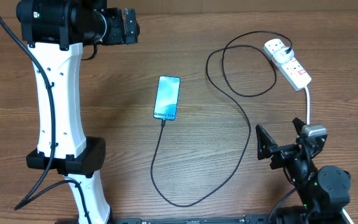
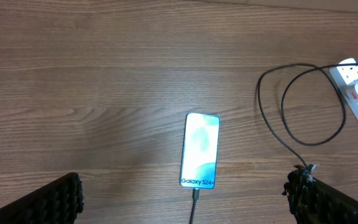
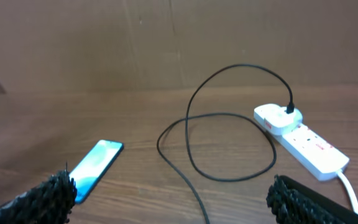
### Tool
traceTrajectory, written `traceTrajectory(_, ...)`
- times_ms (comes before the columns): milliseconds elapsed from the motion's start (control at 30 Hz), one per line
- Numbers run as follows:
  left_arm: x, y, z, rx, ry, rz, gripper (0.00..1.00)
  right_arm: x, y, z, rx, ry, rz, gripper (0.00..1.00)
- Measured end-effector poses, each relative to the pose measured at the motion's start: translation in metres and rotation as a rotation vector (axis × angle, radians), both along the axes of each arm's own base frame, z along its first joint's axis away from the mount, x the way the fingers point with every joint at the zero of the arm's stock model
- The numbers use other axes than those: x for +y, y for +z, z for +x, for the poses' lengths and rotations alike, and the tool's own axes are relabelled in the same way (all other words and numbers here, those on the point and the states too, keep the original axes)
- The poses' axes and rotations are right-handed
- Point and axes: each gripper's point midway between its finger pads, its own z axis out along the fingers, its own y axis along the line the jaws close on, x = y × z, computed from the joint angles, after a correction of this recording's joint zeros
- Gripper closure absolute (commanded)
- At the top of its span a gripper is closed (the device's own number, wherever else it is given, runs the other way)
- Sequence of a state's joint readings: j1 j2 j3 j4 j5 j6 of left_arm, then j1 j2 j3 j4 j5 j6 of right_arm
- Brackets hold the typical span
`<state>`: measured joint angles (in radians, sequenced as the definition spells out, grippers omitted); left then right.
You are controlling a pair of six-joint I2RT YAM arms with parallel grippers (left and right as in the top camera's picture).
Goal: Plug charger to phone and switch on socket
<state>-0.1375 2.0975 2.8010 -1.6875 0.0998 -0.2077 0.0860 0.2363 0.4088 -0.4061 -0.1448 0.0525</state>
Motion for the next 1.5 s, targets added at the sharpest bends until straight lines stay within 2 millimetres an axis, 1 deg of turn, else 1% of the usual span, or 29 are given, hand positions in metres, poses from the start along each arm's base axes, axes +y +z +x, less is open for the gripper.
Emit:
traceTrajectory(267, 0.000, 0.000, 0.000, 0.000, 0.000, 0.000, 0.00, 0.002, -0.018, 0.005, -0.095, 0.010, 0.000, 0.00)
traceTrajectory(433, 0.000, 0.000, 0.000, 0.000, 0.000, 0.000, 0.00, 0.007, -0.026, 0.005, -0.145, 0.048, -0.048, 0.00)
traceTrajectory(667, 0.000, 0.000, 0.000, 0.000, 0.000, 0.000, 0.00, 0.010, -0.030, 0.004, -0.196, 0.067, -0.076, 0.00)
traceTrajectory(833, 0.000, 0.000, 0.000, 0.000, 0.000, 0.000, 0.00, 0.010, -0.025, 0.004, -0.260, 0.064, -0.078, 0.00)
traceTrajectory(933, 0.000, 0.000, 0.000, 0.000, 0.000, 0.000, 0.00, 0.010, -0.028, 0.005, -0.286, 0.062, -0.078, 0.00)
traceTrajectory(1067, 0.000, 0.000, 0.000, 0.000, 0.000, 0.000, 0.00, 0.010, -0.038, 0.007, -0.277, 0.063, -0.080, 0.00)
traceTrajectory(1233, 0.000, 0.000, 0.000, 0.000, 0.000, 0.000, 0.00, 0.009, -0.039, 0.007, -0.271, 0.056, -0.081, 0.00)
traceTrajectory(1400, 0.000, 0.000, 0.000, 0.000, 0.000, 0.000, 0.00, 0.004, -0.059, 0.009, -0.189, 0.032, -0.089, 0.00)
traceTrajectory(1500, 0.000, 0.000, 0.000, 0.000, 0.000, 0.000, 0.00, 0.000, -0.059, 0.010, -0.186, 0.006, -0.091, 0.00)
